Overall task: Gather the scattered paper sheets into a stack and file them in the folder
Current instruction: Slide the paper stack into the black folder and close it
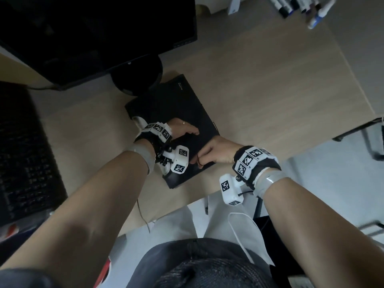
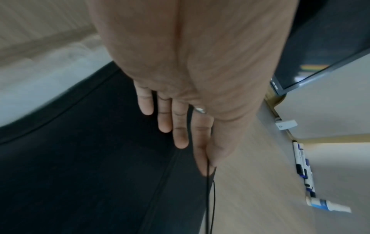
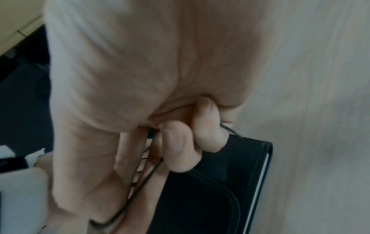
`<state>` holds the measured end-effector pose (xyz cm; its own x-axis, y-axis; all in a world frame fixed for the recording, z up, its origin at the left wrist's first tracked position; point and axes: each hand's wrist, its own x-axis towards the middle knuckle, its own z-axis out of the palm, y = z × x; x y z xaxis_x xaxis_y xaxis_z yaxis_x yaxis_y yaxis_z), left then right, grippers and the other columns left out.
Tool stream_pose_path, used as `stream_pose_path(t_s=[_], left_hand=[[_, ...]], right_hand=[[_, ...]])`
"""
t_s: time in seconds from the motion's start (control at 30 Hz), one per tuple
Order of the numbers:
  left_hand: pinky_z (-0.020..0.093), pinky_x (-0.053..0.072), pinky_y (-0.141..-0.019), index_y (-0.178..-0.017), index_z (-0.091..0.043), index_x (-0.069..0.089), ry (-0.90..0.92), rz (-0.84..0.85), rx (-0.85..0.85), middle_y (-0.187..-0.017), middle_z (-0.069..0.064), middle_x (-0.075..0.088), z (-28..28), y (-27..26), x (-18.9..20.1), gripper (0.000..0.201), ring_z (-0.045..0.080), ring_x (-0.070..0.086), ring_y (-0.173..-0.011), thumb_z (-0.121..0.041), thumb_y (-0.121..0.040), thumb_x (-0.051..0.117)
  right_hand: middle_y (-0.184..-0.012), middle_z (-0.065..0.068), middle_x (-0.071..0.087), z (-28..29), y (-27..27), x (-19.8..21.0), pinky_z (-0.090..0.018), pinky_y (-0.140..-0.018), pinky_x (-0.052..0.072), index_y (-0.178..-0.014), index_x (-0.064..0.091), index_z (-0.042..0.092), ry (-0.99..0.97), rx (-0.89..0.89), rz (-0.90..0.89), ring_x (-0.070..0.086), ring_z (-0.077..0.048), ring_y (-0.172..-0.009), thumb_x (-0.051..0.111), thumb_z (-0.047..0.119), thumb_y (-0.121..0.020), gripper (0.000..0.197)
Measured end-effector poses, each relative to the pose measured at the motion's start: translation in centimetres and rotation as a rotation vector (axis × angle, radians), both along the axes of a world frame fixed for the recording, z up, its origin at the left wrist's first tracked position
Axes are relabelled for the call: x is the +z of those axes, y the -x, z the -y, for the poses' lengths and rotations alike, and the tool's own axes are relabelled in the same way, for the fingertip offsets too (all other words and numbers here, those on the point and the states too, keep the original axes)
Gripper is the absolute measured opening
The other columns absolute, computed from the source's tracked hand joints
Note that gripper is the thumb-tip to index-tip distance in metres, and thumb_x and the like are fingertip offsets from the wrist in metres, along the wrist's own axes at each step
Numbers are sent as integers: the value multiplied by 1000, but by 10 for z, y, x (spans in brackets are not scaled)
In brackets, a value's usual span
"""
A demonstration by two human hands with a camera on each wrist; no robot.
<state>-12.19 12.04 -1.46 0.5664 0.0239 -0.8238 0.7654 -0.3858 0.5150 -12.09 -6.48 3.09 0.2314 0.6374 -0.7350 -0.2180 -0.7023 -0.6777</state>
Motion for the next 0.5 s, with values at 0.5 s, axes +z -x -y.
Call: stream_pose_path(t_s=[0.5], left_hand=[[27, 52, -76, -63, -19, 65, -186, 97, 45, -71, -2, 65, -42, 20, -13, 17, 15, 62, -74, -28, -72, 76]], right_hand=[[-95, 20, 74, -29, 32, -12, -22, -98, 47, -89, 80, 24, 27, -214, 76, 63, 0, -103, 72, 14, -74, 20]])
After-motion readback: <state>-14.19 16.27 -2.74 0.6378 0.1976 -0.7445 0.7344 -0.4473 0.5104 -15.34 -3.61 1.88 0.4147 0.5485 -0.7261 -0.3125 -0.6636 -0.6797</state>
